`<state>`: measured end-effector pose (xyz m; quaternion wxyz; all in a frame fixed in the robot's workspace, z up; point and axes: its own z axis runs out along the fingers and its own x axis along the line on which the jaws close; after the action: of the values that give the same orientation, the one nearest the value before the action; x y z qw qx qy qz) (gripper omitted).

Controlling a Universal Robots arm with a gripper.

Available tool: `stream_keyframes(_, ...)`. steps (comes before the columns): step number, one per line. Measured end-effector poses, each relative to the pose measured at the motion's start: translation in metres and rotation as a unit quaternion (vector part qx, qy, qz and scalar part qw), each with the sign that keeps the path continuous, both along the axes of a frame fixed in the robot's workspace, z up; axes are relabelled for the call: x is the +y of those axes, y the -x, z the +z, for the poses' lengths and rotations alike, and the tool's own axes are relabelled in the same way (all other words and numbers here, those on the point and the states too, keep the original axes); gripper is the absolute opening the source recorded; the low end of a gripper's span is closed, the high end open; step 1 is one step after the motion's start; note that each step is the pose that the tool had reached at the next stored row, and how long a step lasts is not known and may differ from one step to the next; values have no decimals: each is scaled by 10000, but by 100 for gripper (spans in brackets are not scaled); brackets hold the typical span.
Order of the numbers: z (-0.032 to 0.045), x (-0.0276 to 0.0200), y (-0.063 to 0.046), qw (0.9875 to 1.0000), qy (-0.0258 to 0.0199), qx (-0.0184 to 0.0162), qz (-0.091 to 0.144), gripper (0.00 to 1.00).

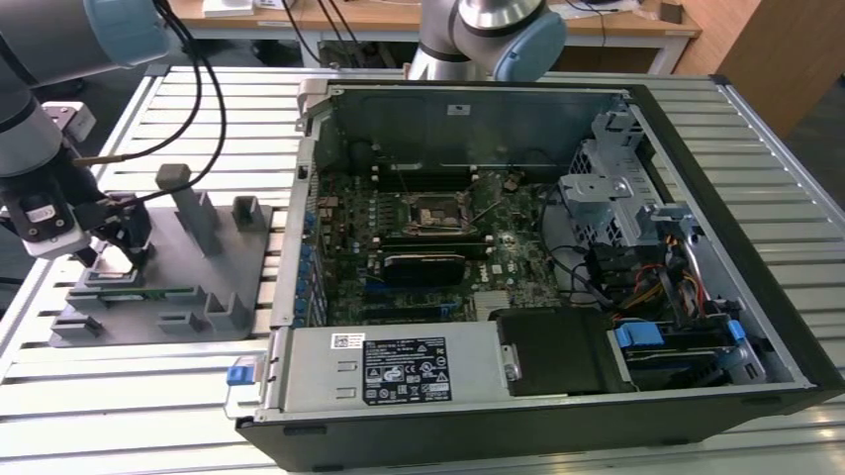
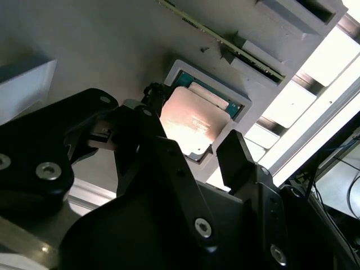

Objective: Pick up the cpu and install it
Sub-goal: 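Pick up the cpu and move it towards the insertion slot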

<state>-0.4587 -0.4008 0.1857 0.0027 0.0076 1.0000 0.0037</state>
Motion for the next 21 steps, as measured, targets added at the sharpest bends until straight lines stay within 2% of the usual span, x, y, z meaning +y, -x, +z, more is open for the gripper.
stream_keyframes(2,-1,0,1,10000,0,-2,0,64)
stream_keyframes(4,-1,0,2,10000,1,-2,0,53)
stream_keyframes(8,9,0,2,10000,0,-3,-1,53)
stream_keyframes(15,99,0,2,10000,1,-3,-2,53)
stream_keyframes(21,146,0,2,10000,1,-2,-2,53)
